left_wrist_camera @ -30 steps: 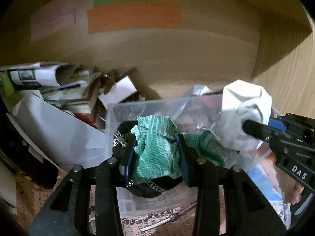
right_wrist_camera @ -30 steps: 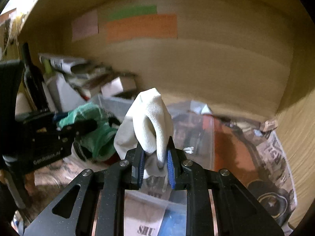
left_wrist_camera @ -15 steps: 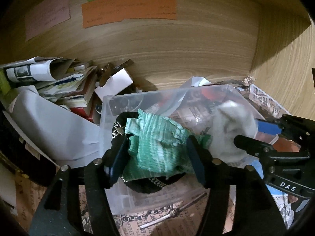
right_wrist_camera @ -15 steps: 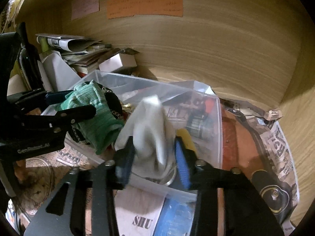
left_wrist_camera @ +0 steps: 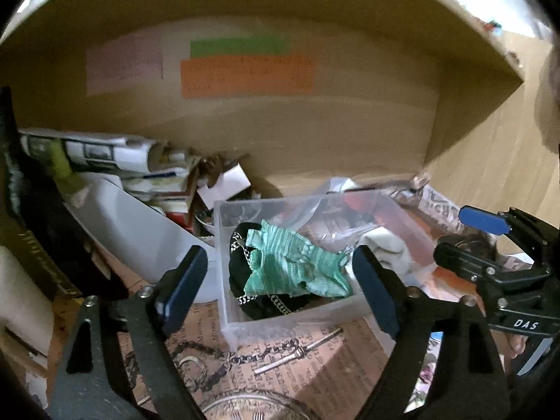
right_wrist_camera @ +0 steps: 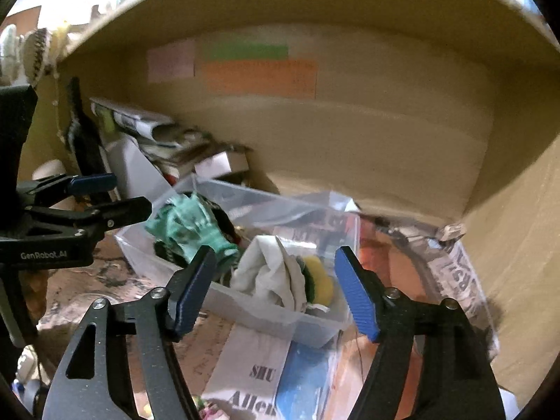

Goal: Organize soft objects
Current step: 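Open the left tool into the box while the right tool drops the white cloth inside, then grasp the floral fabric scrap on the desk with the right tool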

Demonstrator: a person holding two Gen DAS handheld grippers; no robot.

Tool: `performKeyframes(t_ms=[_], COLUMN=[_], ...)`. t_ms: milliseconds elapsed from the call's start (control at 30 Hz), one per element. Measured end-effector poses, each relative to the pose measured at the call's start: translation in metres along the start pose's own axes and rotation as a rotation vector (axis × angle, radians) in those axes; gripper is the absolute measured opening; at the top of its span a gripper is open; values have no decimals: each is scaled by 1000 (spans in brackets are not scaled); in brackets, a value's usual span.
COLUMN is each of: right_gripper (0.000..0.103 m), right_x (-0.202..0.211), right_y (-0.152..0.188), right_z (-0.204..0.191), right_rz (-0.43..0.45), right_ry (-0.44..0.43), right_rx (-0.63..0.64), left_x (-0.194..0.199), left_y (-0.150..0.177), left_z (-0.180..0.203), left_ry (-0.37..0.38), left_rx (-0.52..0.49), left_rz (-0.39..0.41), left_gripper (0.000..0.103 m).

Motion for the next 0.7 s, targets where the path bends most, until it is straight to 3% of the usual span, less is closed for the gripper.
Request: performKeyframes(t_ms=[100, 267, 700], right_gripper=[79, 81, 81], right_x=[16, 26, -1], right_y=[5, 30, 119], right_z=[-3, -12, -33], right_rz=[26, -6, -270], right_ry=[-12, -48, -139], right_rx=[-1, -4, -36], left_x=[20, 34, 45], left_y=[5, 21, 76], left_z=[2, 5, 1], left_ry=[6, 35, 44], left_rx=[7, 26, 67], left_rz=[27, 22, -40], left_gripper=[96, 97, 97])
Point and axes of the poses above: each gripper's, at about its wrist camera, not at the fingertips, and x roughly against the way its jaws point, z to its right, y to its underside, the point moved 3 cm from there along -x, roughly the way its jaws point, and after that the axes turned 6 degrees about -x, right-handed, at the moved point
